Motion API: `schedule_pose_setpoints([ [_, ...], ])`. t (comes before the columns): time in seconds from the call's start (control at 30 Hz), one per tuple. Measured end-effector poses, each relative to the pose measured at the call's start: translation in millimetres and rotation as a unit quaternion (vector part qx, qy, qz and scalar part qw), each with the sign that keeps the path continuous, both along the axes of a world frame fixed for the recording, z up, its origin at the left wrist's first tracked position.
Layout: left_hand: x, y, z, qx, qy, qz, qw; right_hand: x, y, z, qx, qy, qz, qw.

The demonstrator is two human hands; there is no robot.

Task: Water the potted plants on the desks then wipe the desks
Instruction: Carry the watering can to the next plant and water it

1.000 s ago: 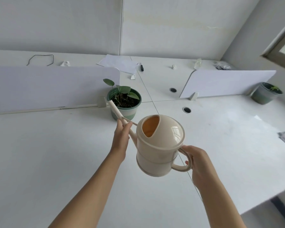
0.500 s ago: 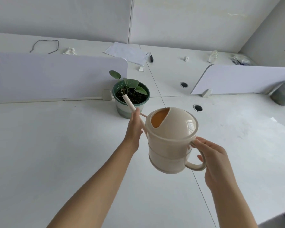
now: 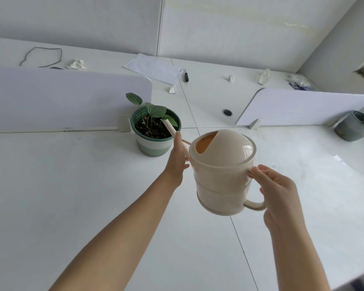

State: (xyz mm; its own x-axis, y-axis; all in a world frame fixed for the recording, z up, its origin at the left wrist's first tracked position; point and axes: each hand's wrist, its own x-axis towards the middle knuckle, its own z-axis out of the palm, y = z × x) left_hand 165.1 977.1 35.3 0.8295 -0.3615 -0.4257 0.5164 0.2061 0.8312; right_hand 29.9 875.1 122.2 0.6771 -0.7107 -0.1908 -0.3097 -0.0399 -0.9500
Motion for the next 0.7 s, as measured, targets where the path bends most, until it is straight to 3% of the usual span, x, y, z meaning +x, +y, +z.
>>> schedule_pose_setpoints([
  [0.37,8.0,-10.8,-9.4,-0.043,-0.002,-0.027,0.999,1.6,-1.8,7.4,-0.032,0.007,-0.013,0.999],
  [0.7,25.0,19.8,-29.0,-0.048,-0.009,-0.012,0.999,9.3,21.7,4.5,-0.004,-0.001,0.032,0.999],
])
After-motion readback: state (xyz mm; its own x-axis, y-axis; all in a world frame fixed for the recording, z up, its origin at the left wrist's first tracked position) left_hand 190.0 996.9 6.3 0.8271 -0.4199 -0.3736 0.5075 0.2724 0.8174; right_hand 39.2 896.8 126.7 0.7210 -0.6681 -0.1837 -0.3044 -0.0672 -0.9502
